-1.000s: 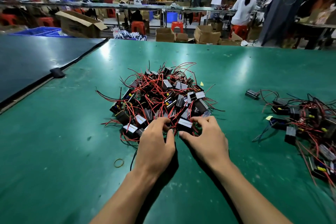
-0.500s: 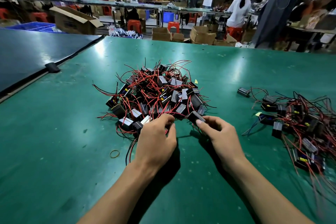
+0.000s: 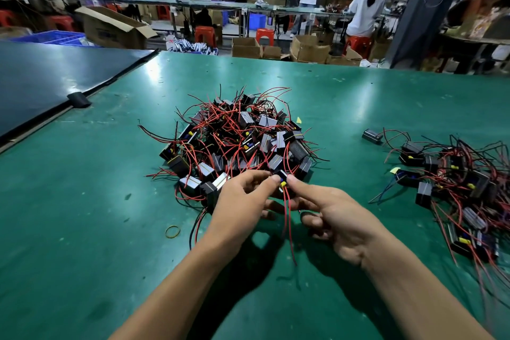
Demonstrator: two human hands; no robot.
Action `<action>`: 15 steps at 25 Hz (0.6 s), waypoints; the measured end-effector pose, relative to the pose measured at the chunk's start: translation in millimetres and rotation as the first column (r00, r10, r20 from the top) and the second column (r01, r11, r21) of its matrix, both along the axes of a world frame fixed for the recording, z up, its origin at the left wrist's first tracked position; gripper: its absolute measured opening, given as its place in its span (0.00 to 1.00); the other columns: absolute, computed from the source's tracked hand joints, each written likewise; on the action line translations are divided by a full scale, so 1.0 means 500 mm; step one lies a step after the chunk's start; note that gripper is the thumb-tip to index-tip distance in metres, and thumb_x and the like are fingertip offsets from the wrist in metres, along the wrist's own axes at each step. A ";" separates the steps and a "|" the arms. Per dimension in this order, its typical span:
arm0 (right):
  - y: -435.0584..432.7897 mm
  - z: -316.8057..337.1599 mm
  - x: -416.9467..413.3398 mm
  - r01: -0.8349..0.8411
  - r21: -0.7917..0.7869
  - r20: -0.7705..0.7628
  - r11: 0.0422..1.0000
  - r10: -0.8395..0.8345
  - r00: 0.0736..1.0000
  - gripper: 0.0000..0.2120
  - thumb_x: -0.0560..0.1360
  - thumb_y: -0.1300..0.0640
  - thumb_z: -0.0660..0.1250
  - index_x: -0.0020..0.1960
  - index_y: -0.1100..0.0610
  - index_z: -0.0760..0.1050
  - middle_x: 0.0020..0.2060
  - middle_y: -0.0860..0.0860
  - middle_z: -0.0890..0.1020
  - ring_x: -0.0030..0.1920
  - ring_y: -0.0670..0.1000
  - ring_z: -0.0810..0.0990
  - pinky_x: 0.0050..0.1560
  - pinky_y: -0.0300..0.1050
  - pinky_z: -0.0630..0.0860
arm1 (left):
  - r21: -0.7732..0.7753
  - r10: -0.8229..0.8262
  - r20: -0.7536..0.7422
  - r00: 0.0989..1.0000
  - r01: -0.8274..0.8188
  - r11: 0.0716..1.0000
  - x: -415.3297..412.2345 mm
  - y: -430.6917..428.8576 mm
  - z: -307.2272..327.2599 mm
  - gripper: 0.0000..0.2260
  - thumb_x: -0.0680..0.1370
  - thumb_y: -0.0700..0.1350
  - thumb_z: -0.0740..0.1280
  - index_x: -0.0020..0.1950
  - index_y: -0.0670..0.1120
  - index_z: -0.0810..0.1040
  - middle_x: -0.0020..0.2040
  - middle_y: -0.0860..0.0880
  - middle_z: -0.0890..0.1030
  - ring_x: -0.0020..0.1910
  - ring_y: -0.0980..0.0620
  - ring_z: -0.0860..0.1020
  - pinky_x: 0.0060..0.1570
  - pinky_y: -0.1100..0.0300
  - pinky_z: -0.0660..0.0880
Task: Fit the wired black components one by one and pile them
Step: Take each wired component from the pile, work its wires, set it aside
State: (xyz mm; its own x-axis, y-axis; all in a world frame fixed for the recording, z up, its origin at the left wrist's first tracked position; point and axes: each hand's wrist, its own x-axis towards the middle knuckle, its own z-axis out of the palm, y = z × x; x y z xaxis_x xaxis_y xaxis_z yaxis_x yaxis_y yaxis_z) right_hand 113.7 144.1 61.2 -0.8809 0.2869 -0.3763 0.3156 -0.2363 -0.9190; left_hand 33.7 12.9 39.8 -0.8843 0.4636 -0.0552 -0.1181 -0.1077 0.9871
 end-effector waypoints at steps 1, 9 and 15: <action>-0.001 -0.004 0.002 0.012 0.088 -0.009 0.996 -0.011 1.000 0.16 0.66 0.40 0.74 0.37 0.53 0.80 0.32 0.47 0.81 0.20 0.42 0.63 0.19 0.33 0.56 | 0.003 -0.043 0.057 0.997 0.042 0.999 -0.001 -0.003 0.001 0.05 0.77 0.44 0.71 0.51 0.45 0.80 0.41 0.47 0.85 0.36 0.45 0.83 0.32 0.59 0.79; 0.068 -0.084 -0.071 0.402 0.581 -0.189 0.707 -0.364 0.912 0.06 0.77 0.53 0.70 0.48 0.56 0.79 0.37 0.50 0.81 0.37 0.53 0.78 0.40 0.47 0.74 | -0.066 0.052 0.125 0.991 -0.044 0.997 -0.016 -0.011 -0.022 0.05 0.76 0.33 0.67 0.51 0.37 0.76 0.40 0.38 0.76 0.35 0.43 0.75 0.29 0.59 0.78; 0.106 -0.087 -0.136 0.167 0.834 -0.067 0.526 -0.205 0.976 0.27 0.68 0.46 0.77 0.65 0.49 0.76 0.58 0.51 0.81 0.60 0.55 0.78 0.60 0.50 0.75 | -0.104 0.069 0.042 0.997 -0.064 0.992 -0.017 -0.011 -0.030 0.03 0.74 0.33 0.68 0.47 0.38 0.76 0.36 0.40 0.75 0.26 0.48 0.76 0.28 0.58 0.76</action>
